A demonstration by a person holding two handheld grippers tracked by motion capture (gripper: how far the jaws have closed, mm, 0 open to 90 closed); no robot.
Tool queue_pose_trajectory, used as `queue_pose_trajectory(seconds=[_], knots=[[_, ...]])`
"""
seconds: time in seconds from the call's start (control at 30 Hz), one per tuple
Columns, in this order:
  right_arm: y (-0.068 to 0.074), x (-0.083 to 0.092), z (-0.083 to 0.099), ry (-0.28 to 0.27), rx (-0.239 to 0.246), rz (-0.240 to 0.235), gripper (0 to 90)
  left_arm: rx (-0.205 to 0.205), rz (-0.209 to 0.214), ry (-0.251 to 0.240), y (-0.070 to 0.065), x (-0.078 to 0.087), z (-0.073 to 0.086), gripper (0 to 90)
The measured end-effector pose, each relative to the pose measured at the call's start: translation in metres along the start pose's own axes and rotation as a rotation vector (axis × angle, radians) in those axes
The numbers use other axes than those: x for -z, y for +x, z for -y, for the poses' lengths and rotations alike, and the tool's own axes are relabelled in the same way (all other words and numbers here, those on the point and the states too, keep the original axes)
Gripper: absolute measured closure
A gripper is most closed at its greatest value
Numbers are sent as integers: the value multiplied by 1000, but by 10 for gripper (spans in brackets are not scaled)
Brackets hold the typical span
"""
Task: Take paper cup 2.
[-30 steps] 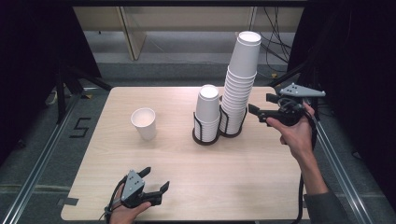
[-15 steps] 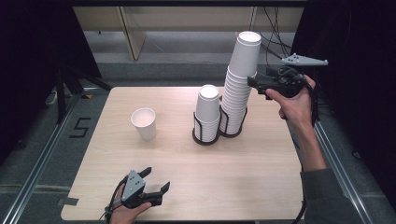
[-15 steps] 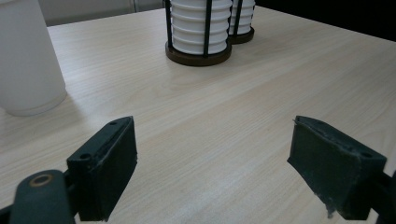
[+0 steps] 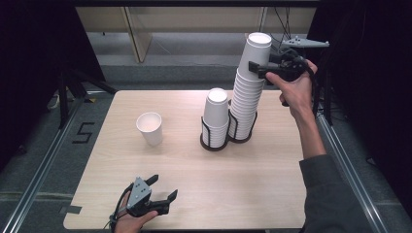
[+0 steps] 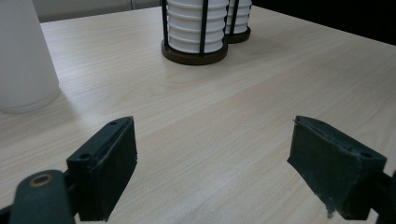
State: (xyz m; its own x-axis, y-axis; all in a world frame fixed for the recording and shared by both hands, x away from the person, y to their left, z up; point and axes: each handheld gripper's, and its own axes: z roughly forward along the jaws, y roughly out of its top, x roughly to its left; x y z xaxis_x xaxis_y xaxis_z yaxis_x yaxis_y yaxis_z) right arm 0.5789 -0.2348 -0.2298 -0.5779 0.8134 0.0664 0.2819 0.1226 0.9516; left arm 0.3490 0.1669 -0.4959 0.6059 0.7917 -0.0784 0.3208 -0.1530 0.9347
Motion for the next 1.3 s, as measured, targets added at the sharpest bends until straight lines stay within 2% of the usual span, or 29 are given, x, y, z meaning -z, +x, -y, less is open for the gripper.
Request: queue_pose_trajectory(seconds=[0.07,0.13,0.3,0.37,0.63,0.73,0.87,1.07,1.3], knots=[[2,-5,-3,1,-18,8,155,-3,1,-2,0,0,0,144],[2,-12,-4,14,-12,11,152,-11,-8,10,0,1,-1,144],[2,-22,-5,21,-20,26,153,-10,-1,-3,0,0,0,144],[2,-25,-6,18,-39,21,154,-11,0,-3,-1,0,0,144],[5,-30,-9,23,4,44,168,-16,-3,7,-2,1,-1,144],[5,-29,-11,30,0,45,173,-17,-5,9,-1,1,0,144],[7,-24,-17,-2,1,51,180,-18,-4,11,-2,0,0,144],[12,-13,-37,-38,18,73,183,-24,1,18,-2,0,0,144],[20,3,-63,-124,22,90,186,-22,13,9,-2,-1,0,144]])
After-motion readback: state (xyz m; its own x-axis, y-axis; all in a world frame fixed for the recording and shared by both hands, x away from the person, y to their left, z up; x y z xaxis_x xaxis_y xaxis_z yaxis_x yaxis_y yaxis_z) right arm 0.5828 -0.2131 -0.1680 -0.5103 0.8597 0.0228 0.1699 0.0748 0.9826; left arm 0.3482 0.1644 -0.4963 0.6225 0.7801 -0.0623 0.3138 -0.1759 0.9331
